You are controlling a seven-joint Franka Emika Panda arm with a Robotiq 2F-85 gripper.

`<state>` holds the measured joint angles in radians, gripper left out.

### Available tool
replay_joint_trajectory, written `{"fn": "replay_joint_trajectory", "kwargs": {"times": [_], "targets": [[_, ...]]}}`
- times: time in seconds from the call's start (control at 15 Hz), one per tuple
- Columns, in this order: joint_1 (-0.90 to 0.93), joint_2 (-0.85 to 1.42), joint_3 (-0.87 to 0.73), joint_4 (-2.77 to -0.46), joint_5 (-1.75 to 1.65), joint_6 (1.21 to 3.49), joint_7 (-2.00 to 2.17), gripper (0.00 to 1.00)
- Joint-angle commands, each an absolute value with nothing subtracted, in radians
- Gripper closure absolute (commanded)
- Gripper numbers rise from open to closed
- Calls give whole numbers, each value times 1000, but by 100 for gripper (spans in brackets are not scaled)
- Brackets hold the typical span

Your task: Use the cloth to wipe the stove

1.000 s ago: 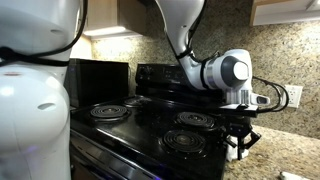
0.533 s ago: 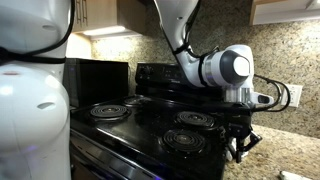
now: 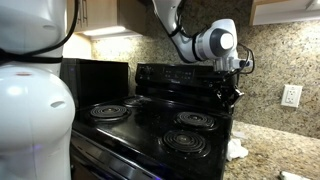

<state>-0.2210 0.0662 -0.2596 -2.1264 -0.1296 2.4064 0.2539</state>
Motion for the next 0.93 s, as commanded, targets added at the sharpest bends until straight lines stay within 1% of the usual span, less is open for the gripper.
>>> {"fn": "replay_joint_trajectory", "kwargs": {"times": [0.0,0.2,0.27,0.87], "targets": [[-211,27,-247,-2118,-134,2446,335,93],[-206,-3,-231,-2126,-111,2407,292,93],[-212,32,-238,-2099,-127,2424,304,93],[-209,25,-230,-2101,-127,2416,304,93]]}}
